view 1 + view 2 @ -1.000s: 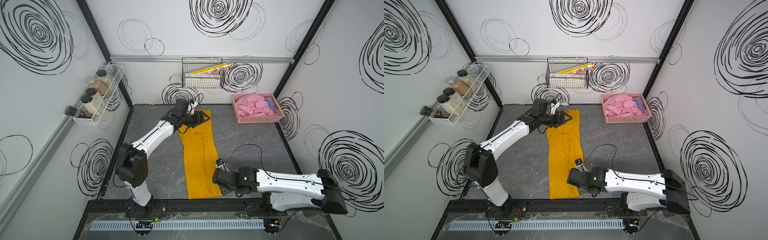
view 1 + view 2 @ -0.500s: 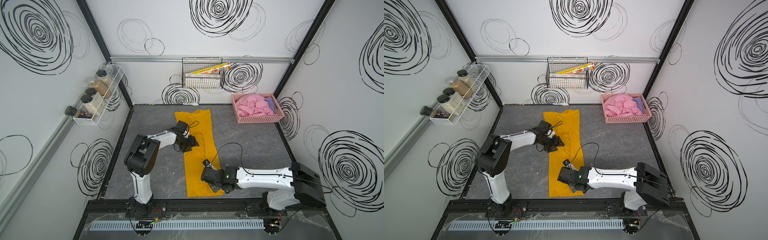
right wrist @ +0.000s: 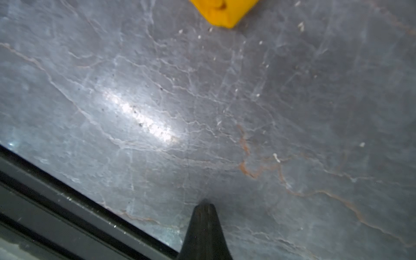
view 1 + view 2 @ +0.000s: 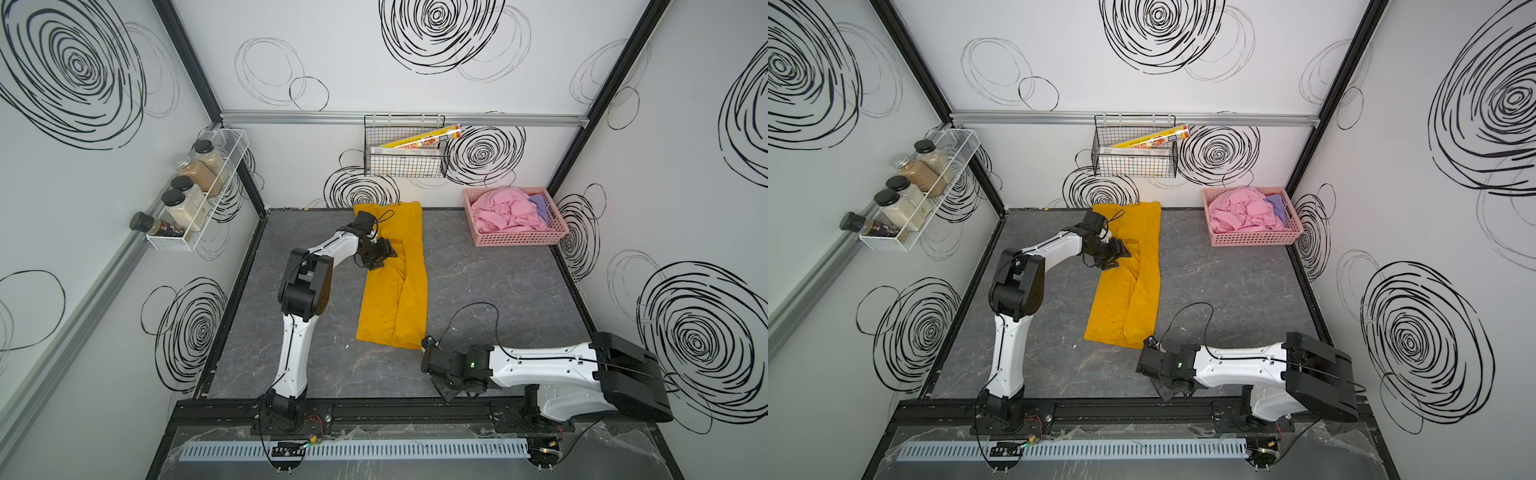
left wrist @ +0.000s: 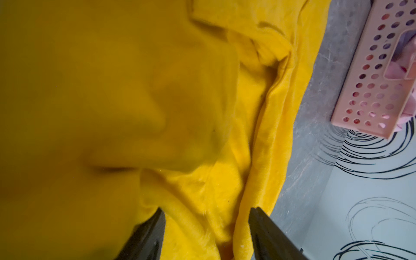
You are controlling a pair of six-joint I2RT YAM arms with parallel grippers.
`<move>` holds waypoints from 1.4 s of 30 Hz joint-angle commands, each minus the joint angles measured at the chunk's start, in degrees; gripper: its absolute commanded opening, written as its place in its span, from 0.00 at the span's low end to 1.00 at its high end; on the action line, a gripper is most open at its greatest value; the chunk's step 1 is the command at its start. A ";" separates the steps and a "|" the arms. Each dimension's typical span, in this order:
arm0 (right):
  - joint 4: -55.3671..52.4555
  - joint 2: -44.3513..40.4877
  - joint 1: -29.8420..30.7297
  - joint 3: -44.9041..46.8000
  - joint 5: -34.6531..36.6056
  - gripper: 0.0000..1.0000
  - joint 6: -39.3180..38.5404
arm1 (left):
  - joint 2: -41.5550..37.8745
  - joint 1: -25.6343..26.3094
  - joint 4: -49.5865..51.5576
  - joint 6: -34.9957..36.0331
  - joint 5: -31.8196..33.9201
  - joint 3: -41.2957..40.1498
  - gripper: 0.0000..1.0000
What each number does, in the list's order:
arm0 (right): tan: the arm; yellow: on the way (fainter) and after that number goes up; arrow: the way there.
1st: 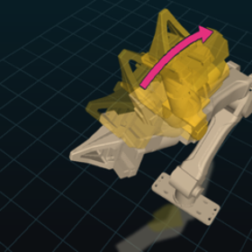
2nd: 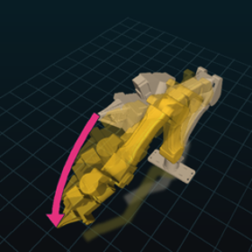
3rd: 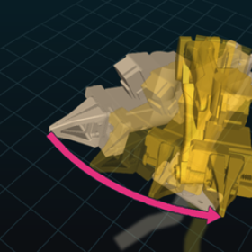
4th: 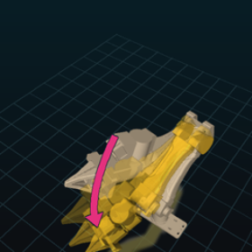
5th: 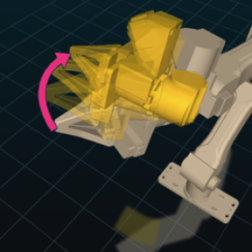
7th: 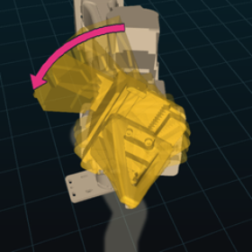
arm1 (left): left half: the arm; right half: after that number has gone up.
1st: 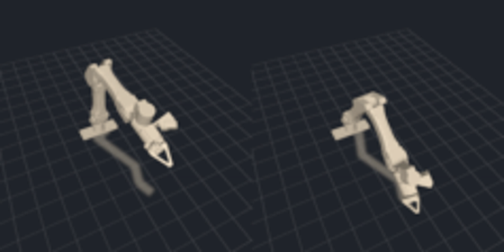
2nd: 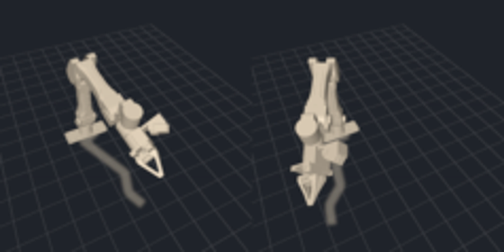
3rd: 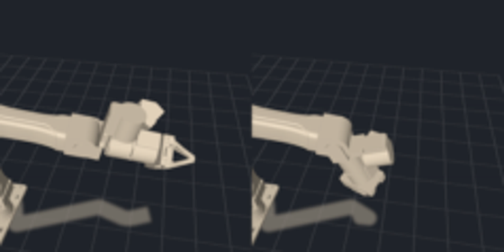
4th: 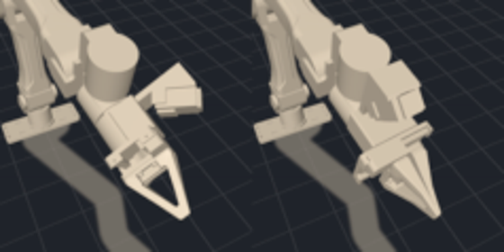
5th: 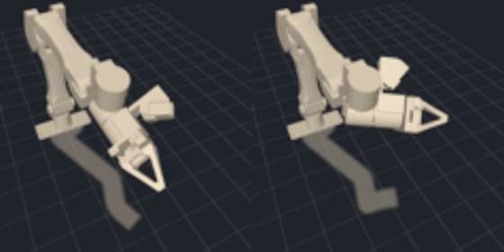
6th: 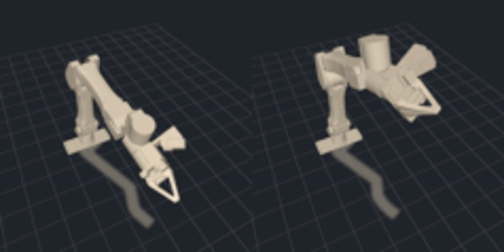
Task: Fold and stack t-shirts
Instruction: Adjust the T-shirt at the center of the board, then fold the T-shirt.
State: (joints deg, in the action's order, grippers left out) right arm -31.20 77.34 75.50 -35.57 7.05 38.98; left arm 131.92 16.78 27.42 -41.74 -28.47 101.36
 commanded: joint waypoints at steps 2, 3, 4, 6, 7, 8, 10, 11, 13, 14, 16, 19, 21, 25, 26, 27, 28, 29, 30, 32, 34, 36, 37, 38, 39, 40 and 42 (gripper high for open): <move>-4.73 -2.16 -0.09 -3.34 2.56 0.00 -0.19 | -0.78 1.03 4.92 2.37 1.40 0.63 0.66; -6.21 -2.75 -0.09 -5.36 4.21 0.00 -0.49 | -2.35 1.56 5.10 2.84 1.80 -0.41 0.66; -7.70 -2.98 -0.09 -7.36 6.80 0.00 -0.41 | -4.56 1.93 4.89 3.52 2.15 -1.99 0.67; -10.18 -2.85 -0.12 -10.80 10.92 0.06 -0.87 | -10.41 2.89 2.66 4.73 2.66 -6.74 0.68; -11.02 -2.59 -0.18 -12.10 12.89 0.18 -0.99 | -14.38 3.39 1.29 4.94 3.17 -9.77 0.68; -11.46 -2.47 -0.25 -12.87 14.49 0.27 -1.01 | -17.89 3.60 -0.21 4.87 3.23 -12.72 0.69; -11.60 -2.46 -0.48 -13.64 17.07 0.39 -0.95 | -27.39 3.57 -4.09 3.69 3.20 -20.34 0.70; -11.37 -2.59 -0.60 -13.61 17.98 0.42 -0.84 | -31.08 3.40 -5.23 3.17 3.42 -23.53 0.71; -10.20 -3.02 -0.87 -13.22 18.55 0.44 -0.79 | -39.11 2.38 -5.20 1.73 4.16 -29.96 0.73; -9.63 -3.20 -0.95 -13.06 18.69 0.43 -0.76 | -41.86 1.96 -4.89 1.28 3.82 -32.63 0.73; -7.69 -3.59 -1.12 -12.13 18.44 0.39 -0.65 | -47.07 1.64 -4.06 0.95 3.48 -38.51 0.73; -5.10 -3.04 -1.20 -10.81 17.53 0.24 -0.66 | -50.79 1.68 -3.79 1.24 2.96 -46.07 0.73; -4.64 -2.45 -1.19 -10.33 16.24 0.10 -0.21 | -51.20 1.68 -5.56 1.31 1.46 -50.23 0.73; -6.02 -2.32 -1.23 -9.28 14.93 0.11 2.13 | -49.39 1.38 -7.49 2.32 2.61 -54.94 0.73; -6.38 -2.88 -1.23 -8.96 15.09 0.19 3.02 | -48.61 0.87 -7.03 2.83 3.82 -55.96 0.73; -6.74 -3.54 -1.24 -8.62 15.42 0.27 4.11 | -47.99 0.27 -6.70 3.19 4.47 -57.20 0.73; -6.77 -4.21 -1.19 -8.26 15.79 0.32 4.99 | -47.69 -0.22 -6.55 3.47 4.70 -58.24 0.73; -6.69 -4.99 -1.24 -7.77 16.51 0.37 6.15 | -47.54 -0.50 -6.53 3.74 4.81 -59.43 0.73; -6.28 -5.75 -1.19 -7.17 17.22 0.40 7.27 | -47.57 -0.60 -6.06 4.04 5.15 -60.18 0.73; -5.34 -6.56 -1.31 -6.40 17.83 0.43 9.05 | -47.83 -0.60 -5.00 4.67 5.16 -61.50 0.73; -4.92 -6.38 -1.39 -6.34 18.16 0.43 10.62 | -48.99 -0.60 -3.90 4.72 5.93 -62.96 0.72; -5.10 -5.73 -1.41 -6.64 18.75 0.43 12.15 | -50.60 -0.37 -3.29 4.01 6.63 -64.85 0.72; -5.23 -5.71 -1.41 -6.64 19.11 0.43 12.88 | -51.01 0.01 -3.51 3.79 6.67 -64.99 0.72; -5.51 -5.66 -1.50 -6.65 19.73 0.43 13.91 | -51.02 0.36 -2.82 3.11 7.14 -64.72 0.72; -5.79 -5.98 -1.77 -6.54 20.41 0.45 15.33 | -50.57 0.30 -2.27 1.96 6.93 -64.97 0.72; -5.74 -6.50 -2.13 -6.44 20.70 0.46 16.35 | -50.22 0.19 -2.43 1.20 6.46 -65.56 0.71; -4.48 -8.84 -3.70 -5.50 20.92 0.52 18.79 | -49.91 0.30 -2.84 -0.53 6.52 -67.44 0.70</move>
State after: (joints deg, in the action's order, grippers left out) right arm -36.32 71.24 73.32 -42.17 25.39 52.84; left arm 81.45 16.80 22.63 -39.92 -23.14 37.10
